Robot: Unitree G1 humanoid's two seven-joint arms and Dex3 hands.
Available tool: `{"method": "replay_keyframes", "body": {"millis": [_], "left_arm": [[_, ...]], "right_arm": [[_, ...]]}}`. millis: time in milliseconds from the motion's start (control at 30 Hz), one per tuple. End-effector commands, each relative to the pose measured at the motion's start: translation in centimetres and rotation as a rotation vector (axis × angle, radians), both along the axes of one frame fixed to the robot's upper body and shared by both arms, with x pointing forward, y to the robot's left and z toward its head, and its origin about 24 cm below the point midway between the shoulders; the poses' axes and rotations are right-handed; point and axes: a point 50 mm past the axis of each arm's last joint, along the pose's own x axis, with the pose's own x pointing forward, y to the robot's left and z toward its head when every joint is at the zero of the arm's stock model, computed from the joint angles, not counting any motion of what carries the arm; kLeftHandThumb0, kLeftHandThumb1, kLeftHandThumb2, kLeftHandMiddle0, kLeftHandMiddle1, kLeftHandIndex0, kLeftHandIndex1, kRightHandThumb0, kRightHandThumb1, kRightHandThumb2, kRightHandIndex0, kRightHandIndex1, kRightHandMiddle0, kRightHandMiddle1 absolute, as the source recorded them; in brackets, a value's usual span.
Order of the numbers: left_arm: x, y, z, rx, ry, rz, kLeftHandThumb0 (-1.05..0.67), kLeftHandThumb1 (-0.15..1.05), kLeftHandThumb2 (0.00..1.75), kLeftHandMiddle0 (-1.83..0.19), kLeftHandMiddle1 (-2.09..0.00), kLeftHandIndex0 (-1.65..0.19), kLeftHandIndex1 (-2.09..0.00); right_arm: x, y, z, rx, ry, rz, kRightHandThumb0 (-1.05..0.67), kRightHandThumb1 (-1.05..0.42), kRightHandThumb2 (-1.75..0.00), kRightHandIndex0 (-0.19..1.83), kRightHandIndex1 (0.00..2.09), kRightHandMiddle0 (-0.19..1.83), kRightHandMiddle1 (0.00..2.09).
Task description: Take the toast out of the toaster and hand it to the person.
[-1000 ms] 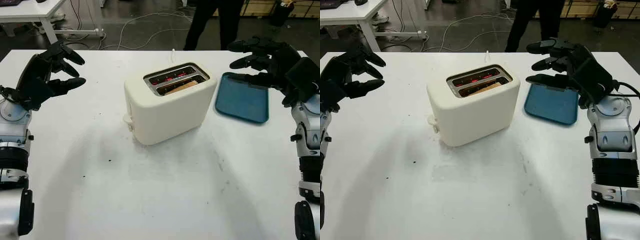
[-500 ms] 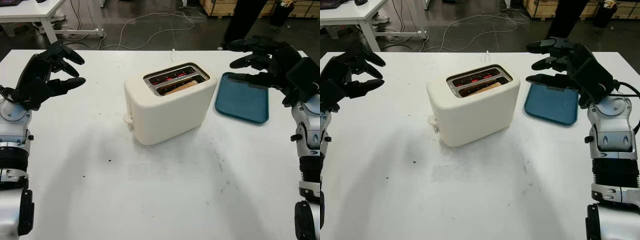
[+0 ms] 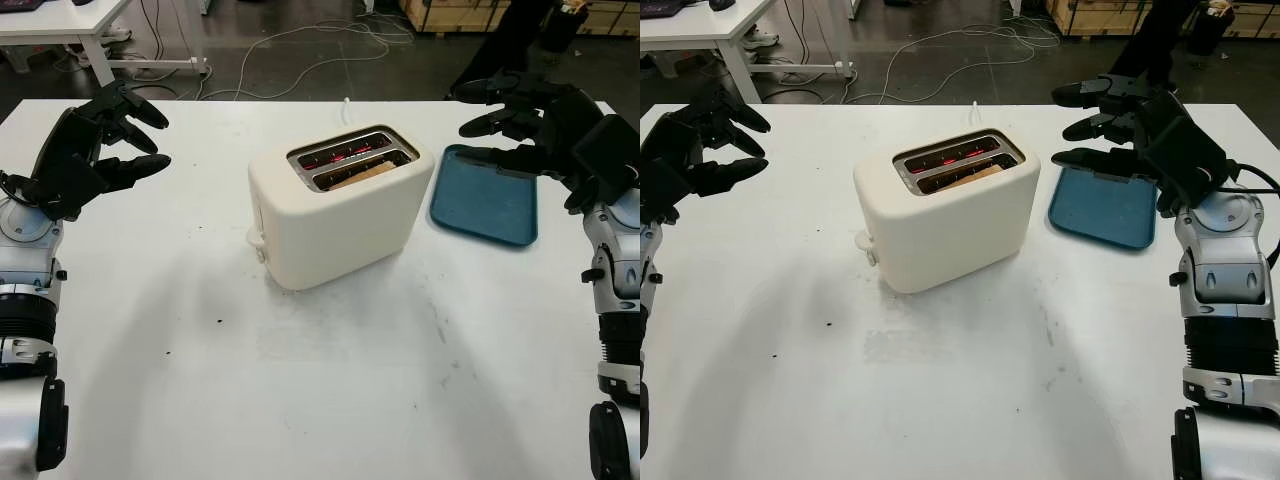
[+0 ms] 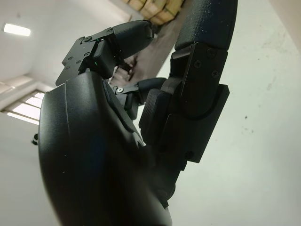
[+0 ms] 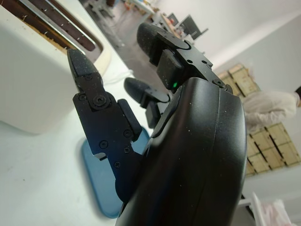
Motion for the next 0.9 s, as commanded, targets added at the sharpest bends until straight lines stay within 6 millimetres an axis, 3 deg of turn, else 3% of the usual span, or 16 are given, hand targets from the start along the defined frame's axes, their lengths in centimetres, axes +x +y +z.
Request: {"method": "replay_keyframes", "body": {"millis": [0,867], "left_arm": [[-0.19,0.28,0.19,0.006,-0.013,0.01,-1.05,0.92,0.13,-0.3,-1.49,-0.22,-1.43],[-0.09,0.14,0.38,0.006,-0.015,0.001,-1.05,0.92,0.13,-0.31,-1.49,-0.23,-1.42]], "right_arm": [[-0.01,-0.04,0.33,0.001,-0.015,-0.003,-0.31,-0.67,0.0,0.42,0.94,0.56,0.39],[0.13,0.17,0.53,-0.011,-0.018,0.001,-0.35,-0.67,0.0,0.42,0.94,0.56,0.38]]}}
